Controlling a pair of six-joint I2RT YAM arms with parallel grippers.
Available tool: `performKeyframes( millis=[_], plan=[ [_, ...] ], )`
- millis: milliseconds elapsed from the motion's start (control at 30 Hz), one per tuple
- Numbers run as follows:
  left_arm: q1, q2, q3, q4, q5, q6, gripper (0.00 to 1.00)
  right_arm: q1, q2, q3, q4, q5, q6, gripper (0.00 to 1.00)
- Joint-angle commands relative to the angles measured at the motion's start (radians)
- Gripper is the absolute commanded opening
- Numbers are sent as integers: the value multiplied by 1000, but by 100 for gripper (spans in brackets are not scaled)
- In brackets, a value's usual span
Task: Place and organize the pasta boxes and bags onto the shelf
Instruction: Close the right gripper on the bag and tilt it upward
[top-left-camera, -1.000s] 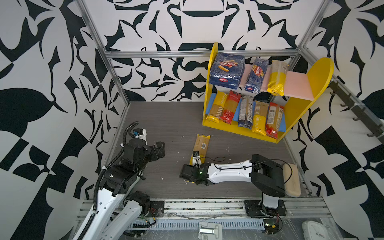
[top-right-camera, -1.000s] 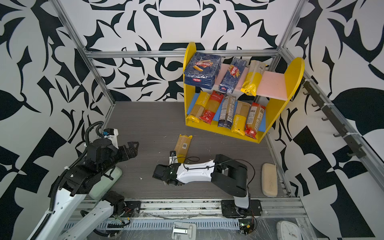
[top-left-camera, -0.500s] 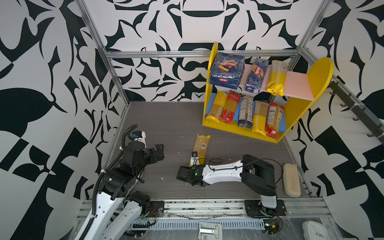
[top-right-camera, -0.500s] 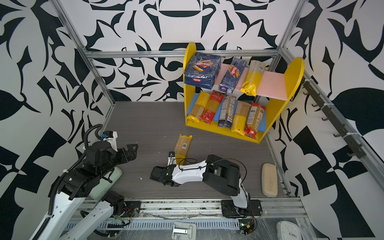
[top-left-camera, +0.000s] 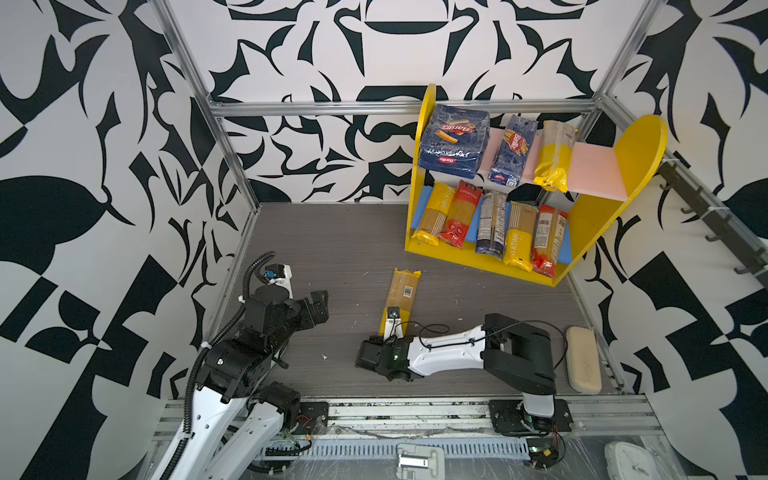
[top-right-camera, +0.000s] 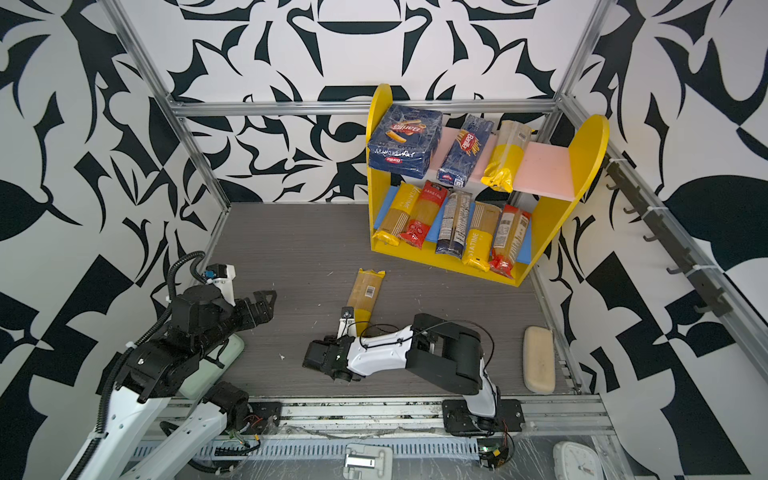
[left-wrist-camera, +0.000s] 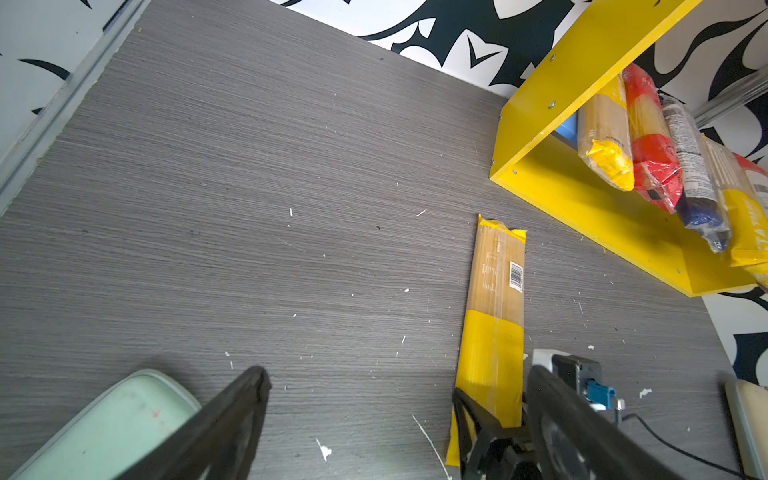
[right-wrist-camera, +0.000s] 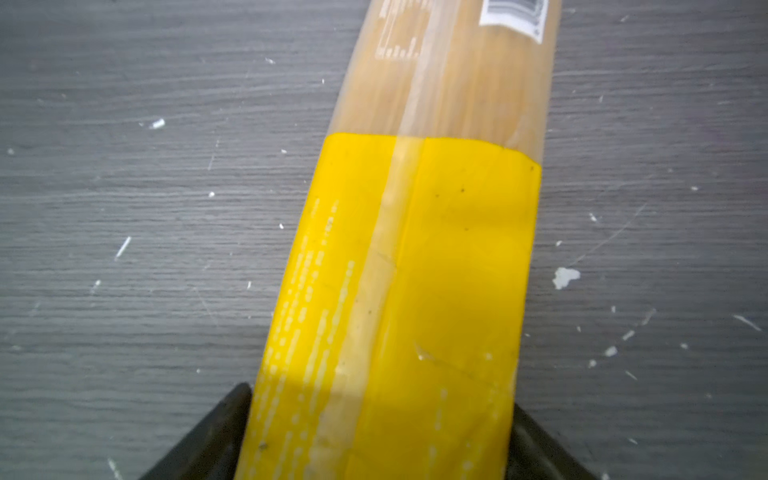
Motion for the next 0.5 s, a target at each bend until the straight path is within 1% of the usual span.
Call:
performKeyframes(
  millis=[0,67,100,133,167,233,267,333,467],
  plan=[
    [5,-14,-11,-1,21,-1,99,-8,77,-107,0,-196,86,71],
    [4,-19,-14,2,19,-4,99,-1,63,-118,2,-193,82,49],
    [5,-20,-14,4,19,-5,99,4,56,-120,-1,-187,81,44],
    [5,-20,-15,7,18,-7,99,9,48,-124,-7,-179,83,42],
    [5,-18,-15,8,16,-10,99,14,42,-127,-10,-175,82,37],
    [5,-16,-15,7,15,-14,99,17,34,-132,-12,-173,83,22],
    [4,-16,-14,7,14,-14,99,17,33,-134,-11,-175,85,13],
    [5,-15,-13,3,14,-14,99,17,33,-133,-11,-175,83,0],
    [5,-27,-14,-8,15,-18,99,17,37,-118,-5,-176,62,0]
  ],
)
